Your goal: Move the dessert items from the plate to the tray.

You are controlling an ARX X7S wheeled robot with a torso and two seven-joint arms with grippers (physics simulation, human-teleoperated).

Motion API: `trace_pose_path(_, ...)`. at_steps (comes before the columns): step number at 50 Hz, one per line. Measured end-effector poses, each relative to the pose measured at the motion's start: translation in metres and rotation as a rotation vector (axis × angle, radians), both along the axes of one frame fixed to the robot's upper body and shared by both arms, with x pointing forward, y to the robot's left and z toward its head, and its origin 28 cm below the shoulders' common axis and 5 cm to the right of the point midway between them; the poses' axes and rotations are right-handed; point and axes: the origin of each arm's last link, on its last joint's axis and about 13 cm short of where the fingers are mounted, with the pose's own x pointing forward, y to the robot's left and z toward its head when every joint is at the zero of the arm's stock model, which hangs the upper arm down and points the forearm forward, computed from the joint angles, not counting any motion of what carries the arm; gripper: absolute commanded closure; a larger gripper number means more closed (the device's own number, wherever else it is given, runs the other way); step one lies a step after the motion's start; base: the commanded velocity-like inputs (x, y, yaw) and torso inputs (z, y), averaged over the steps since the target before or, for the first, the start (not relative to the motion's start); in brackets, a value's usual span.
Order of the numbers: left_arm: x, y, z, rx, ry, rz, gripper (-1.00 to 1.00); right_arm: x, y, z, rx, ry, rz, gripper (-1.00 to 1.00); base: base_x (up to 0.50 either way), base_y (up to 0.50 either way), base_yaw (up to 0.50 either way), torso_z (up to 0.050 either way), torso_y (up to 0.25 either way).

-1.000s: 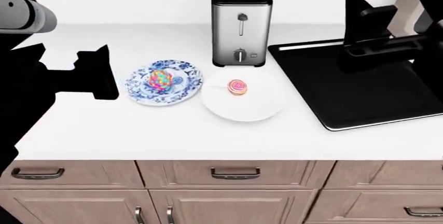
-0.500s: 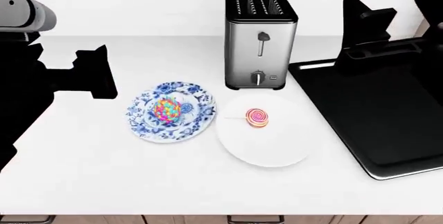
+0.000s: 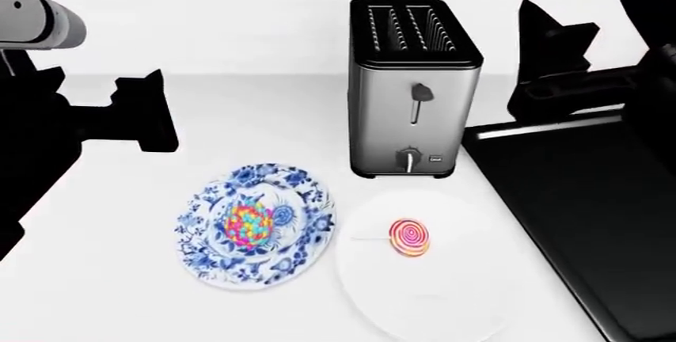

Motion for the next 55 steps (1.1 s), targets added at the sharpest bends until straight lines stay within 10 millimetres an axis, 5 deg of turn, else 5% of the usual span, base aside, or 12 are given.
trace_pose_path(18,0.001,0.001,0.000,0.005,-0.001,-0.007,-1.00,0.007,-0.001,0.014,-0.075,0.077,0.080,-1.00,0.07,0.00,0.00,0.000,0.001)
trace_pose_path(36,0.003,0.001,-0.002,0.010,0.008,-0.014,-1.00,0.042,-0.010,0.076,-0.491,0.379,0.283,-1.00,0.00,0.00,0.00,0.000,0.000)
trace_pose_path(55,0.004,0.001,-0.008,0.005,0.027,-0.026,-1.00,0.064,-0.014,0.089,-0.786,0.659,0.537,-1.00,0.00,0.00,0.00,0.000,0.000)
